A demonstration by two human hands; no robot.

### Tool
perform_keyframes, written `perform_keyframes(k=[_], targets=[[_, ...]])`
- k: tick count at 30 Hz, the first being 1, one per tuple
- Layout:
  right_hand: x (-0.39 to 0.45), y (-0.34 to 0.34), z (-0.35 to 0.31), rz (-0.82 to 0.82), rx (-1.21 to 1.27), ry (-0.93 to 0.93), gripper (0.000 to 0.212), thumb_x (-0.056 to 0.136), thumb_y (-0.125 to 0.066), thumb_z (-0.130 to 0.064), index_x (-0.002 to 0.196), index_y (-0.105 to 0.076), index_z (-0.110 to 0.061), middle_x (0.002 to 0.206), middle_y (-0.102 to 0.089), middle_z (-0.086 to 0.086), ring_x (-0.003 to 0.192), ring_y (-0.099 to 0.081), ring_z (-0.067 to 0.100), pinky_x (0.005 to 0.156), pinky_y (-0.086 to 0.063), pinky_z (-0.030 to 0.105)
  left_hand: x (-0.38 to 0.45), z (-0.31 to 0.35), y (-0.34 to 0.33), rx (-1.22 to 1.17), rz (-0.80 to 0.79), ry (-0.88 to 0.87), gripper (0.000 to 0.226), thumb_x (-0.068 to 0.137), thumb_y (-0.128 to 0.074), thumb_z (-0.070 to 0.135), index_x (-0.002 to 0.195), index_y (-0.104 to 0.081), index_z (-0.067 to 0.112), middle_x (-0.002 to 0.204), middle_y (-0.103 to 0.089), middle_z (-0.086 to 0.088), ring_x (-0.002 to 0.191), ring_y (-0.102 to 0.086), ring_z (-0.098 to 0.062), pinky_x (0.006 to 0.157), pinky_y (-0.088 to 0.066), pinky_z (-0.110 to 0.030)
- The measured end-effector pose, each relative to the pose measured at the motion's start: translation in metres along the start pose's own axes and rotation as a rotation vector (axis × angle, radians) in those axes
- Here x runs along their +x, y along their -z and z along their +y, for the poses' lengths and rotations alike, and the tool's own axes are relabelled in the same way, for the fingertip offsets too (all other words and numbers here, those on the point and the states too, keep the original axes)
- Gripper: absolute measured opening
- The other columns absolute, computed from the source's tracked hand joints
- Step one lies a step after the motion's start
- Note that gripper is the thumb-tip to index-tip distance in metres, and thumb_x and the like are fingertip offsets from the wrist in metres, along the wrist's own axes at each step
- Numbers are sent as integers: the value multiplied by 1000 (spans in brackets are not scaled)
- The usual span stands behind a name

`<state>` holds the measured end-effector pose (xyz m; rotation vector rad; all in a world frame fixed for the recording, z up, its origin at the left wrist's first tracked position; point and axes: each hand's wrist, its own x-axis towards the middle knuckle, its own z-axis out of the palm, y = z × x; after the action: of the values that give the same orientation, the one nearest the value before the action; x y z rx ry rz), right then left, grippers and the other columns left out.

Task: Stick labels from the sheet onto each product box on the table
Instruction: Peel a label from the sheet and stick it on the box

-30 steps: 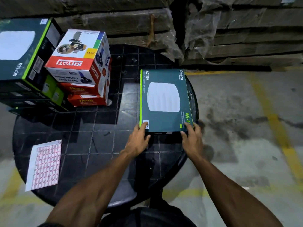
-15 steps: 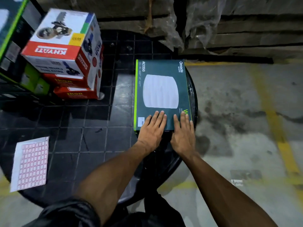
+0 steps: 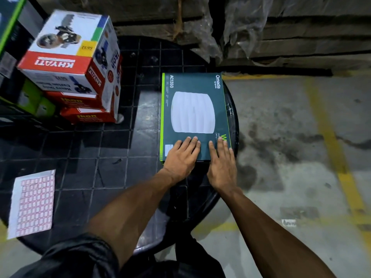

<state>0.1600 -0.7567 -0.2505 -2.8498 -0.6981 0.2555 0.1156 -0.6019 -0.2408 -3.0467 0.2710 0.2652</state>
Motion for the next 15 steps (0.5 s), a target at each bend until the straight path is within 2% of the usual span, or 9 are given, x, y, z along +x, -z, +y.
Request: perform_keyframes(k=[2, 4, 6, 7, 10, 12, 15], targets=[[-1, 2, 0, 2, 3, 11, 80, 86, -52, -3, 156, -16, -17, 163, -3, 13, 151, 0, 26, 118, 7, 35, -1, -3, 3, -17, 23, 14, 65, 69, -65, 31, 126, -61, 1, 131, -60, -17, 114, -61, -33, 90, -50, -38], [-2, 2, 1, 2, 1, 23, 78, 86, -51, -2, 155, -17, -16, 163, -5, 13, 151, -2, 27, 118, 7, 35, -3, -9, 7, -49, 39, 2, 73, 74, -72, 34, 136, -52, 2, 143, -50, -17, 125, -53, -33, 97, -46, -39], [-3, 2, 1, 32, 14, 22, 77, 84, -53, -1, 154, -22, -14, 162, -11, 15, 150, -7, 29, 119, 2, 37, -8, -17, 10, -42, -11, 0, 76, 90, -59, 41, 150, -29, 7, 158, -26, -11, 141, -32, -30, 109, -32, -40], [-3, 1, 1, 40, 16, 19, 77, 83, -54, -1, 154, -24, -13, 162, -13, 15, 150, -9, 30, 119, 0, 38, -13, -22, 12, -50, -47, 55, 77, 93, -52, 46, 153, -21, 10, 161, -17, -9, 145, -23, -28, 113, -25, -40], [-2, 2, 1, 4, -7, 17, 79, 85, -56, -4, 155, -21, -16, 163, -10, 13, 151, -6, 28, 120, 1, 37, -37, -39, 10, -112, -83, 262, 79, 94, -46, 55, 155, -13, 17, 163, -7, -8, 148, -10, -29, 118, -19, -40], [-2, 3, 3, -12, -28, 23, 79, 87, -58, -7, 155, -20, -17, 163, -9, 12, 151, -5, 27, 120, 0, 38, -52, -45, 5, -229, -120, 348, 76, 96, -47, 51, 155, -10, 21, 163, -2, -6, 148, -12, -31, 119, -22, -42], [-3, 3, 6, -35, -62, 16, 75, 90, -59, -14, 155, -21, -21, 163, -10, 8, 151, -6, 25, 120, -6, 43, -56, -42, 7, -458, -139, 441, 68, 98, -53, 34, 155, -18, 21, 164, 2, 0, 134, -42, -36, 105, -42, -47]])
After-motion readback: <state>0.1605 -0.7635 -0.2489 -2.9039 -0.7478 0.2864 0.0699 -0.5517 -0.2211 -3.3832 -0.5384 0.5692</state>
